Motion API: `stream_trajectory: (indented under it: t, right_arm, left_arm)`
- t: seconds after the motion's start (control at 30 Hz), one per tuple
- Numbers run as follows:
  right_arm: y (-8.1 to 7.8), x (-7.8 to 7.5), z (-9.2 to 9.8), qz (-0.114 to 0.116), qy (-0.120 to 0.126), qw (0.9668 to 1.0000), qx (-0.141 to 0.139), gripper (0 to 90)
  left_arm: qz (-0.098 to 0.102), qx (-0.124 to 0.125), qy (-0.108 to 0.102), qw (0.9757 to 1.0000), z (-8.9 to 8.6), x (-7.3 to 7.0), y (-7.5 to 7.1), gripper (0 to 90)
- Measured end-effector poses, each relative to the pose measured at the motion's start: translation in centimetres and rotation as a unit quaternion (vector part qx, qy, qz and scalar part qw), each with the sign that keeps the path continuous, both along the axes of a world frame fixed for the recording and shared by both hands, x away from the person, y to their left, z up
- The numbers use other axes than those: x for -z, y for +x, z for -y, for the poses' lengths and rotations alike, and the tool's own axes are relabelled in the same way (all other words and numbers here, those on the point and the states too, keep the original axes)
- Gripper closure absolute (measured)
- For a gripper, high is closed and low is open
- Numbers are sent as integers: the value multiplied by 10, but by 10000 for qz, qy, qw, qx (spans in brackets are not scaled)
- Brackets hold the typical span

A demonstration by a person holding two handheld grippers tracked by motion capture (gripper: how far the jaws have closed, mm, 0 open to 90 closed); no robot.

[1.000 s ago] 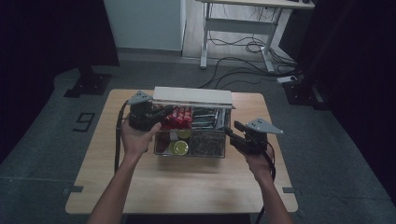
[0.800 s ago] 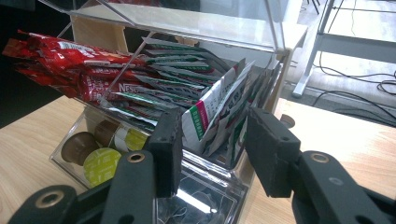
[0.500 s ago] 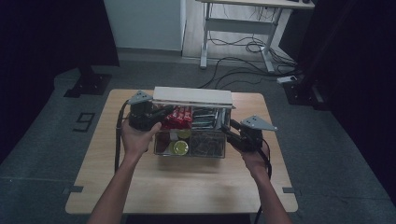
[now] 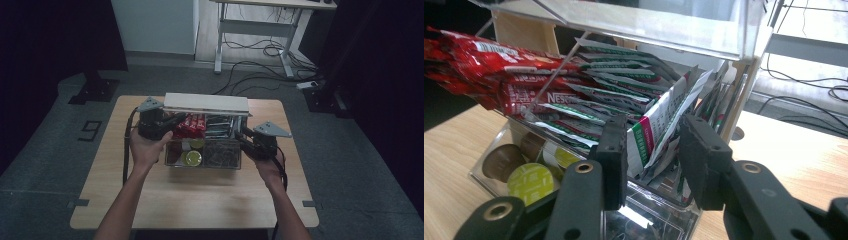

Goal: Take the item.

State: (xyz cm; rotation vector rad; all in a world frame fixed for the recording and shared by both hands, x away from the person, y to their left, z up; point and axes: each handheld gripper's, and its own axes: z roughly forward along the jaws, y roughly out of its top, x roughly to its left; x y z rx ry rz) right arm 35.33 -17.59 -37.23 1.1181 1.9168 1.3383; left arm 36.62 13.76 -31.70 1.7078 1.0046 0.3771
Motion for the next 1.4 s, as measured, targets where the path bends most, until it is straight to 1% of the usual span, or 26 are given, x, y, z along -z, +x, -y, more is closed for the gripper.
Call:
stream_trajectory:
  t: [0.07, 0.23, 0.87, 1.13, 1.4]
  right_arm:
    - [1, 1, -2, 11, -52, 10000, 22, 652]
    - [3, 1, -3, 27, -69, 10000, 67, 668]
    - [12, 5, -8, -83, -115, 9999, 80, 693]
    - [14, 3, -11, -60, -136, 9998, 89, 706]
    - [18, 1, -15, -49, -179, 9997, 161, 749]
  left_arm:
    - [2, 0, 0, 10000, 0, 0, 0, 900]
    - [3, 4, -5, 10000, 0, 0, 0, 900]
    - [-3, 8, -23, 10000, 1, 2, 1, 900]
    - [-6, 13, -22, 10000, 1, 2, 1, 900]
    - [-8, 15, -24, 10000, 1, 2, 1, 900]
